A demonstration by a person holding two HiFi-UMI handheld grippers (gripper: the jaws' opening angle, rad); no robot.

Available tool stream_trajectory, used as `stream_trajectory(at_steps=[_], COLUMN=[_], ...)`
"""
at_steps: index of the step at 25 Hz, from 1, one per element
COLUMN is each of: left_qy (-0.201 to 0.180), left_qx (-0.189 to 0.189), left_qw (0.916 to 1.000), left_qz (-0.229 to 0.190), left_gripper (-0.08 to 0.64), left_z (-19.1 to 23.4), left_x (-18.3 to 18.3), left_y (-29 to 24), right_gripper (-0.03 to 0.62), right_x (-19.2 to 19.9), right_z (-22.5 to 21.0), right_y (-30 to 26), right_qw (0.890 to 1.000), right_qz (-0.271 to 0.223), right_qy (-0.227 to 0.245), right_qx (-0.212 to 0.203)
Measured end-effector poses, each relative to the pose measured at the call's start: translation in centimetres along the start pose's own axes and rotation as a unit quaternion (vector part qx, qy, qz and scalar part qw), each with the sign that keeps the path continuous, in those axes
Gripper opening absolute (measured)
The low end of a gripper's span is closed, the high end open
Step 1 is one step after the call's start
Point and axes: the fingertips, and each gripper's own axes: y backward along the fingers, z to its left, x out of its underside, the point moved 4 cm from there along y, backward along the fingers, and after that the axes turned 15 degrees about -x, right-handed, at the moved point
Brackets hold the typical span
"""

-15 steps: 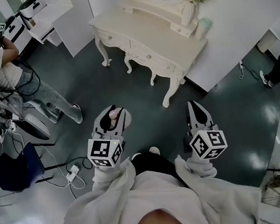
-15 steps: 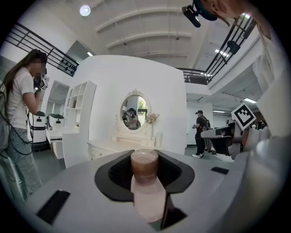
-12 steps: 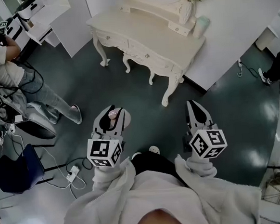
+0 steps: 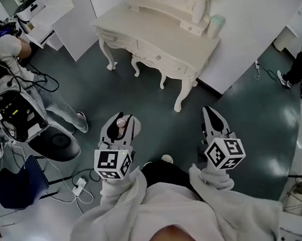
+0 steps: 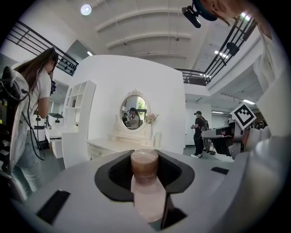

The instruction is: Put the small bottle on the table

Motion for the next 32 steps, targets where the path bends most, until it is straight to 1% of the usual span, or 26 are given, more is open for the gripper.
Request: stream_trajectory(at_steps=[7, 15, 21, 25, 32], left_qy=[-0.002, -0.007, -0.007, -0.006, -0.005], left_qx=[0.004, 0.002, -0.001, 0.004, 0.009], left_qw=[1.0000, 1.0000, 0.9999, 0.9999, 0.9998], left_qz=[-0.005, 0.003, 0.008, 0.010, 0.015], left_gripper=[0.133, 0.133, 0.133, 0.133, 0.133], left_z=[1.1, 3.3, 4.6, 4.4, 4.0], left_x=[0.0, 1.5, 1.8, 2.0, 1.6], left_y=[1.2, 4.2, 5.0, 4.0, 0.7], right_gripper=[0.038, 0.038, 0.038, 0.038, 0.038], right_x=[0.3, 2.9, 3.7, 3.8, 3.0], right_z=[1.9, 5.3, 6.6, 5.6, 3.3], right_y=[-0.5, -0.9, -0.3, -0.3, -2.6], right_qw=[1.000, 1.000, 1.000, 1.000, 1.000], right_qz=[-0.002, 0.002, 0.007, 0.006, 0.011], right_qy=[0.003, -0.005, -0.010, -0.018, -0.020], right_qx=[-0.007, -0.017, -0.008, 0.004, 0.003])
